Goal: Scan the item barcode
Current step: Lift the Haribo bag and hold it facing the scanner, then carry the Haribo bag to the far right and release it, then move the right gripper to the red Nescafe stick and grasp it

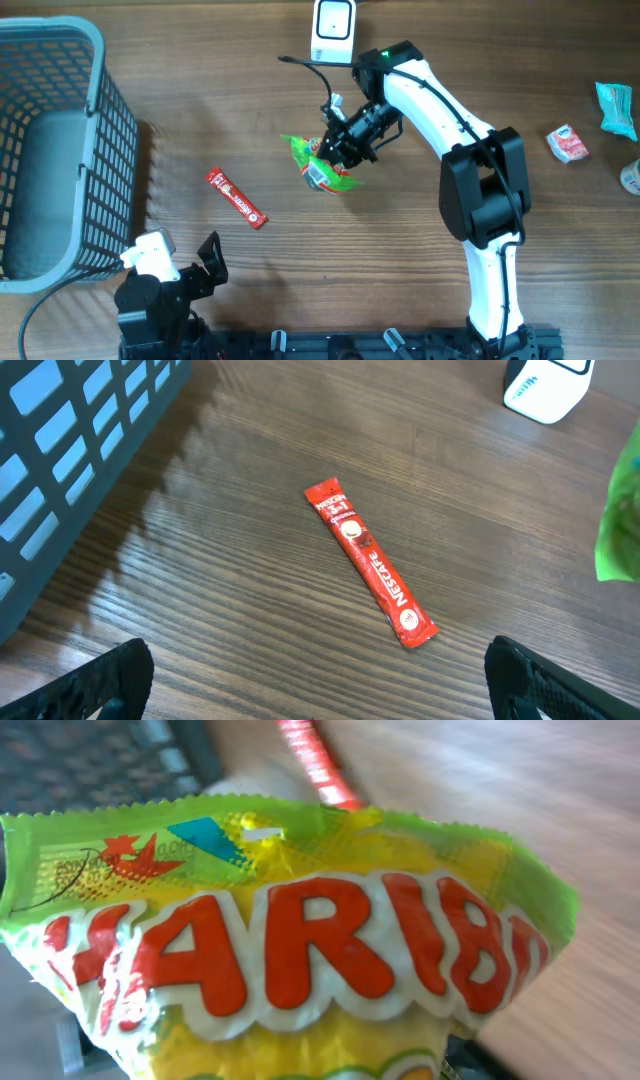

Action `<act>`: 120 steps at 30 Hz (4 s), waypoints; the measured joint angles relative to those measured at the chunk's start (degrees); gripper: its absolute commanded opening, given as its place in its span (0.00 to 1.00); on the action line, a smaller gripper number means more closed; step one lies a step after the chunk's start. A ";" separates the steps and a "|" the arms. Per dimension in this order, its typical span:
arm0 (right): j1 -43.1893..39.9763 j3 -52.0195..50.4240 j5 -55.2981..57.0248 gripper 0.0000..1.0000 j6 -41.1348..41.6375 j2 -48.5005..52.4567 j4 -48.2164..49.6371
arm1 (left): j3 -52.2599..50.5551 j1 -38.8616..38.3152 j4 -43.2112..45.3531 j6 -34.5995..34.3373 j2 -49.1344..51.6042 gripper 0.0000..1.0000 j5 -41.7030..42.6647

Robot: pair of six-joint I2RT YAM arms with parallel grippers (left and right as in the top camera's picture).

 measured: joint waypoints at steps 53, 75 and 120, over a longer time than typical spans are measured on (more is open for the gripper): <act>3.96 4.04 93.61 0.05 0.11 12.90 104.48 | 0.00 0.00 0.00 0.00 0.00 1.00 0.00; -24.96 10.05 120.93 0.04 -10.93 12.74 56.89 | 0.00 0.00 0.02 0.00 0.00 1.00 0.00; 8.26 -14.05 32.06 1.00 -4.15 -15.39 41.46 | 0.00 0.00 -2.62 0.00 0.00 1.00 0.00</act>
